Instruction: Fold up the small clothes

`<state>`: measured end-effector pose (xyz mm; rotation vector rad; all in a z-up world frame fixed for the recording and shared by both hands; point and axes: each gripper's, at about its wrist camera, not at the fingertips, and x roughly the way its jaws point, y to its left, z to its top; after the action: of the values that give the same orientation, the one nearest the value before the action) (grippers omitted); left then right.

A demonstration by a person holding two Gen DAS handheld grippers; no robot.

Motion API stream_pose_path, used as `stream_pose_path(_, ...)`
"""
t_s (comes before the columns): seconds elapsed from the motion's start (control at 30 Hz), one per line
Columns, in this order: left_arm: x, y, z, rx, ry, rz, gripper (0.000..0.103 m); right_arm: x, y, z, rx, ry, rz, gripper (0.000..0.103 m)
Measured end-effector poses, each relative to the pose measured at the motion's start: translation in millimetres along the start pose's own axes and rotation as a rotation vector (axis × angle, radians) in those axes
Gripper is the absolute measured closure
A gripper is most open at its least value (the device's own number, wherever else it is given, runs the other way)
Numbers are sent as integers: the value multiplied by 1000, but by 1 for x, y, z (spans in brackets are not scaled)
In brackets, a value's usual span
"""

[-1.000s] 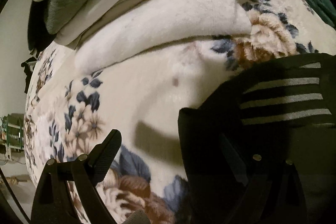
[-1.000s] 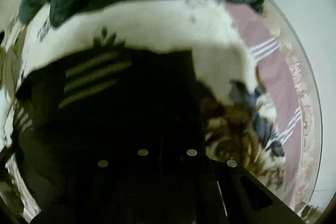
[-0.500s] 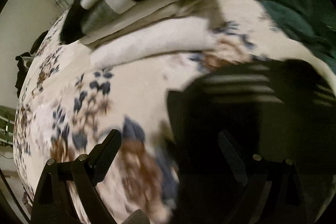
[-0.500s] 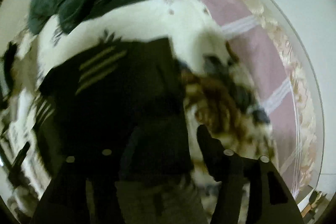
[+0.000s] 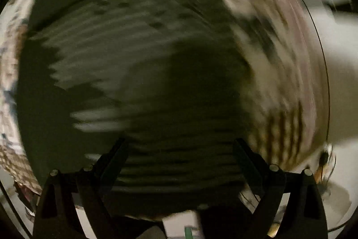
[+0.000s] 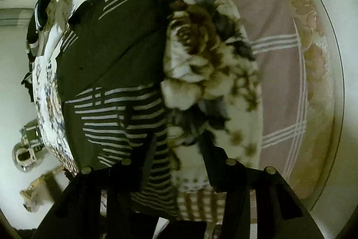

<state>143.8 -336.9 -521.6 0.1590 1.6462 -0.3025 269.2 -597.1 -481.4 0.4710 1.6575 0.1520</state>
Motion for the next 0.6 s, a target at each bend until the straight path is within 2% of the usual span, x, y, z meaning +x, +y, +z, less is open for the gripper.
stream_pose_path(0.13, 36, -51, -11, 87, 22, 68, 9, 4, -20, 36, 2, -25, 65, 60)
stream_pose_path(0.2, 53, -61, -10, 110, 21, 121, 20, 9, -22, 69, 3, -56, 111, 60)
stream_pose_path(0.3, 61, -60, -6, 114, -18, 149, 61, 20, -21, 116, 18, -86, 187, 59)
stream_pose_path(0.33, 59, -59, -6, 109, -42, 146, 88, 23, -21, 127, 27, -91, 203, 59)
stream_pose_path(0.37, 52, -54, -5, 84, -82, 139, 95, 31, -22, 146, 42, -92, 229, 59)
stream_pose_path(0.5, 40, -36, -3, 18, -131, 83, 97, 62, -24, 196, 112, -82, 303, 59)
stream_pose_path(0.6, 26, -32, -6, -14, -156, 47, 97, 86, -26, 215, 177, -68, 343, 60)
